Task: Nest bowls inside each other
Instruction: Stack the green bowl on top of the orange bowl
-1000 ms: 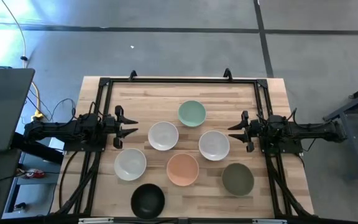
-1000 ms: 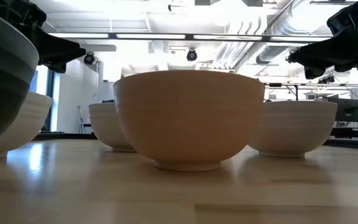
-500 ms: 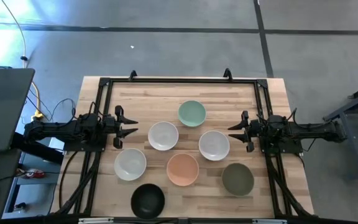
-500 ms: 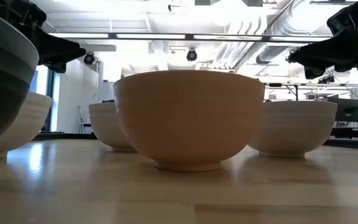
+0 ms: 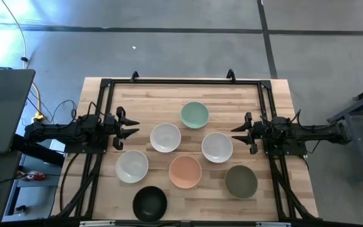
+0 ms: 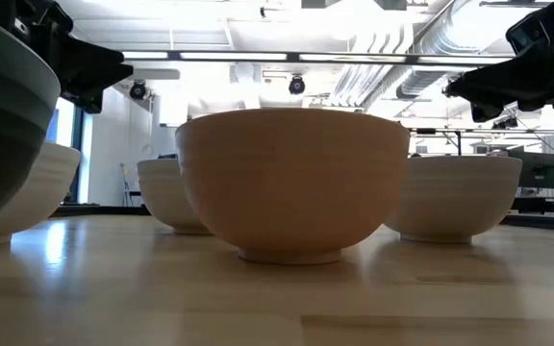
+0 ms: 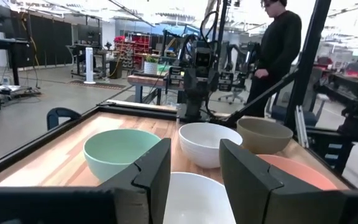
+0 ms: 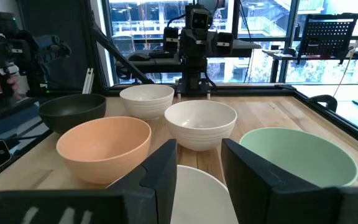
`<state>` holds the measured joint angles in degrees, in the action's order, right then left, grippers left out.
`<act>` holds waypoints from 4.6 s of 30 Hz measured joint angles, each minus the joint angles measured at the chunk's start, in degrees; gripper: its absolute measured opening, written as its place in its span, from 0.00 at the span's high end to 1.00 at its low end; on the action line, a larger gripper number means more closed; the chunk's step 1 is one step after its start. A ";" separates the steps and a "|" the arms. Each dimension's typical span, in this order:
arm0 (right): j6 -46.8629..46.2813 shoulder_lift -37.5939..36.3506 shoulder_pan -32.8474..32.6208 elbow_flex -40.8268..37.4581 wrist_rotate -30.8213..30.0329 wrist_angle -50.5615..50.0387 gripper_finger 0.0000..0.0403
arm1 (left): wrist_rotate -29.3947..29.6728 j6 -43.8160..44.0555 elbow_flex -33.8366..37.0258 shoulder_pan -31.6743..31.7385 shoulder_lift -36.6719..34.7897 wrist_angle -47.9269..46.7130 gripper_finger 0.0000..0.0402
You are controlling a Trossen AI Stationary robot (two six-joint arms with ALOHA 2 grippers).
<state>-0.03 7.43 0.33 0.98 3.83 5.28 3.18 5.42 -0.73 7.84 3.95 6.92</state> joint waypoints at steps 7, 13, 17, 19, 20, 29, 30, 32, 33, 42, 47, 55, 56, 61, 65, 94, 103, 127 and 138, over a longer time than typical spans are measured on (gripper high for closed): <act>2.80 0.01 0.01 0.01 -0.20 0.04 0.71 | 0.00 0.01 0.02 0.00 0.00 0.15 0.69; 1.41 0.01 0.01 0.01 -0.15 0.86 0.71 | 0.01 0.01 0.02 0.00 0.00 0.24 0.69; -2.13 0.01 0.01 0.01 -0.29 2.89 0.71 | 1.01 0.41 0.02 0.00 0.00 0.24 0.69; -4.93 0.01 0.01 0.00 -1.66 4.47 0.71 | 1.01 0.41 0.02 0.00 0.00 0.34 0.69; -6.10 0.01 0.01 0.02 -2.58 5.27 0.71 | 1.01 0.41 0.02 0.00 0.00 0.55 0.69; -7.65 0.00 0.01 0.02 -3.81 9.72 0.71 | 2.40 -2.52 0.02 0.02 0.00 0.76 0.69; -7.66 0.01 0.01 0.00 -3.82 10.10 0.71 | 2.24 -2.19 0.01 0.02 0.00 0.78 0.69; -8.10 -0.01 0.01 0.00 -3.82 10.69 0.71 | 2.20 -2.56 0.02 0.02 0.00 0.77 0.69; -9.01 -0.01 0.01 0.01 -3.82 10.82 0.71 | 2.22 -3.00 0.00 0.02 0.00 0.78 0.69; -14.10 0.01 0.01 0.00 -3.83 11.63 0.71 | 3.36 2.75 0.02 0.02 0.00 0.98 0.69; -12.09 0.02 0.01 1.23 -3.84 14.07 0.71 | 1.48 4.46 0.00 0.00 0.00 0.80 0.69; -11.98 2.13 0.01 11.28 -2.83 6.65 0.71 | 1.38 11.81 0.02 -0.02 0.00 0.70 0.69; -12.57 3.24 0.01 13.07 -2.42 5.22 0.71 | 1.39 12.89 0.00 -0.02 0.00 0.70 0.69; -12.37 11.95 0.01 22.78 -0.67 -0.91 0.71 | 1.57 17.30 0.01 -0.02 0.00 0.70 0.69; -9.10 19.74 -0.01 31.44 -0.09 -7.90 0.71 | 1.61 18.81 0.01 -0.02 0.01 1.49 0.69; -32.82 65.04 5.86 78.83 -23.92 -51.11 0.71 | 0.15 19.37 0.02 -0.02 0.00 4.70 0.68; -40.67 73.15 9.99 82.96 -27.58 -61.75 0.71 | -0.40 9.25 0.02 -0.02 0.00 4.48 0.68; -48.81 89.15 16.06 82.96 -15.48 -64.06 0.71 | 0.26 5.05 0.00 0.00 0.02 1.36 0.68; -49.53 90.58 21.57 82.96 -9.24 -67.32 0.71 | 1.70 5.06 0.00 0.00 0.01 1.01 0.68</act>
<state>-49.56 98.01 21.90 83.94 -5.41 -62.04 4.88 10.48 -0.73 7.84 3.95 7.93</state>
